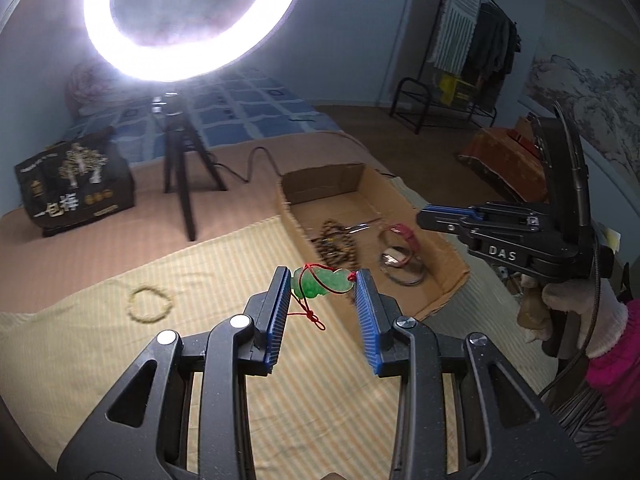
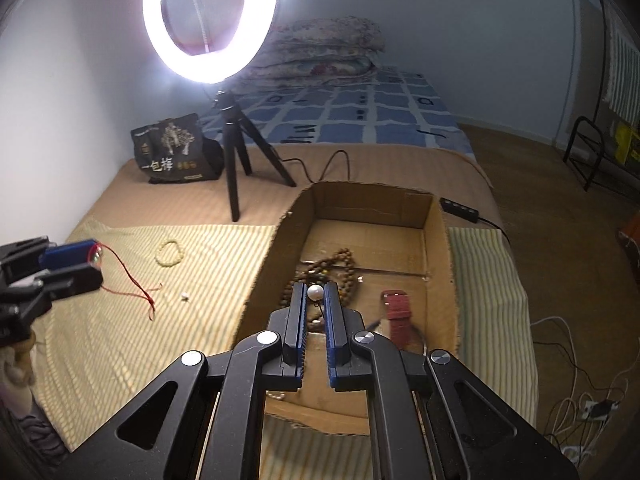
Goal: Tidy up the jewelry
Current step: 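Carry the jade pendant and pearl earring over the box with both tools, then open both tools to drop the pendant and earring into the box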
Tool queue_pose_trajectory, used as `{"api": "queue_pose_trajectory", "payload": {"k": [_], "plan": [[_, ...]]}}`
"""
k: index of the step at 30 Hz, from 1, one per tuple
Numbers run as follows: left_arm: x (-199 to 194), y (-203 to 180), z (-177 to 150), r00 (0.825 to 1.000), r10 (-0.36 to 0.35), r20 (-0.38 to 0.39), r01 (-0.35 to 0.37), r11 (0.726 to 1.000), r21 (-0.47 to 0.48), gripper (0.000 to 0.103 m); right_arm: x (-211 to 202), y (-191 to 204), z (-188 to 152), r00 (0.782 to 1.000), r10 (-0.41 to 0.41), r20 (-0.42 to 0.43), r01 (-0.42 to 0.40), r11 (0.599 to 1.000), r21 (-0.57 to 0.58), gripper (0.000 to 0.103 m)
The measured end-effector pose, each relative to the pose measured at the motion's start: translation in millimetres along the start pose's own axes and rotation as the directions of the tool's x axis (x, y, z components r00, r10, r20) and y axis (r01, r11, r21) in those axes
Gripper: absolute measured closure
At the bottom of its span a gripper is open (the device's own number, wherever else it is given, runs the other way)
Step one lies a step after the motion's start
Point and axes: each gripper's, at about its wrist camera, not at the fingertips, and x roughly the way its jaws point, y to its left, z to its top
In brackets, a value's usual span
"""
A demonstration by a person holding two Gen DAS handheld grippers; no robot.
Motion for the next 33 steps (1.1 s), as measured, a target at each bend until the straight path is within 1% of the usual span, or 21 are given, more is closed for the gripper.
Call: {"api": "queue_pose_trajectory", "payload": {"k": [4,15,24,29,32,33], "plan": [[18.5,-19.5,3.7,1.0,-0.01,-0.007,0.01,0.999,0.038,0.07,2.1,-11.3,3.2,1.0,-0.006,-0.001,0.006,1.0,0.019,0.096],[62.3,-41.2,6.3,0.998,-0.038,-0.043,0.041,0.998,0.05,0.07,18.4,-35.2,14.1,1.0,-0.014,-0.011,0.014,0.998,0.064,0.096],[80.9,-48.3,4.5,0.996,-0.048,-0.072,0.052,0.997,0.06,0.07,34.3,-44.9,19.0,0.999,-0.027,-0.025,0.03,0.996,0.088,0.096],[83.9,-49.8,3.3,0.995,-0.053,-0.085,0.057,0.997,0.05,0.07,39.8,-47.3,18.0,0.999,-0.029,-0.041,0.033,0.995,0.099,0.096],[83.9,-52.2,2.6,0.995,-0.048,-0.089,0.053,0.997,0.063,0.07,41.1,-48.7,18.5,0.998,-0.033,-0.047,0.038,0.993,0.111,0.096],[84.2,-52.8,2.2,0.995,-0.045,-0.091,0.051,0.996,0.069,0.065,41.1,-49.3,18.6,0.998,-0.036,-0.049,0.041,0.993,0.114,0.095]]}}
